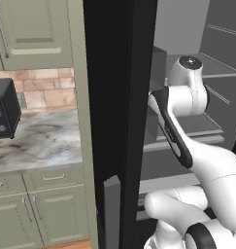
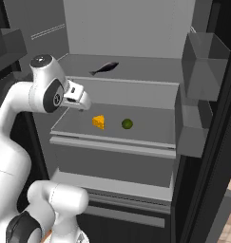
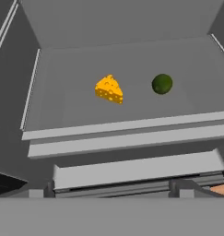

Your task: Take the cheese, fish, and lime from the fridge and place them on the plate on the dining counter to create an appetizer plate.

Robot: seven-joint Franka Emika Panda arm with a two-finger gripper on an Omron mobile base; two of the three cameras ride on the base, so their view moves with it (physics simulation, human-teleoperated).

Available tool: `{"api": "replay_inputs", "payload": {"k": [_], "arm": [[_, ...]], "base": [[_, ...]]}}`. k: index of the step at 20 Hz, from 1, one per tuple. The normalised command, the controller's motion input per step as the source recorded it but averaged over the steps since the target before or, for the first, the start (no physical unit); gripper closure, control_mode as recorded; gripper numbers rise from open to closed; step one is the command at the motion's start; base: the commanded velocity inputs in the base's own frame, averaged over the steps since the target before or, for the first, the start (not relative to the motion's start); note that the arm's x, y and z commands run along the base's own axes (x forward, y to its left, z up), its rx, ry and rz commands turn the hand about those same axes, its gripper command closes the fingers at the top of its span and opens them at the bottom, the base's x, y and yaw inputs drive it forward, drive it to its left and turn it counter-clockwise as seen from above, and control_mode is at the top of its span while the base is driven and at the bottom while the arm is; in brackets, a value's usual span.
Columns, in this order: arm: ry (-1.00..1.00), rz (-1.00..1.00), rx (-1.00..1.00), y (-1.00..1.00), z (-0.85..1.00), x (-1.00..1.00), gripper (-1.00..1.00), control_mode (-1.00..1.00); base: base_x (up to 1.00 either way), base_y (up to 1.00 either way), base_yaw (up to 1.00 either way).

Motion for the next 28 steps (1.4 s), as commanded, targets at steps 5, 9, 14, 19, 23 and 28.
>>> {"api": "replay_inputs", "payload": {"k": [5,9,14,19,23,28], "arm": [[0.00,-0.05,0.06,-0.11,0.63,0.00,-1.00,-1.00],[0.00,0.00,0.03,-0.16,0.37,0.09,-1.00,-1.00],[-0.06,0.00,0.00,-0.20,0.04,0.11,-1.00,-1.00],[-0.05,0.00,-0.02,-0.17,0.00,0.15,-1.00,-1.00],[-0.12,0.00,-0.10,-0.07,0.00,0.30,-1.00,-1.00],[-0.01,0.00,-0.04,-0.08,0.00,0.40,-1.00,-1.00]], "base": [[0.00,0.00,0.00],[0.00,0.00,0.00],[0.00,0.00,0.00],[0.00,0.00,0.00],[0.00,0.00,0.00],[0.00,0.00,0.00]]}}
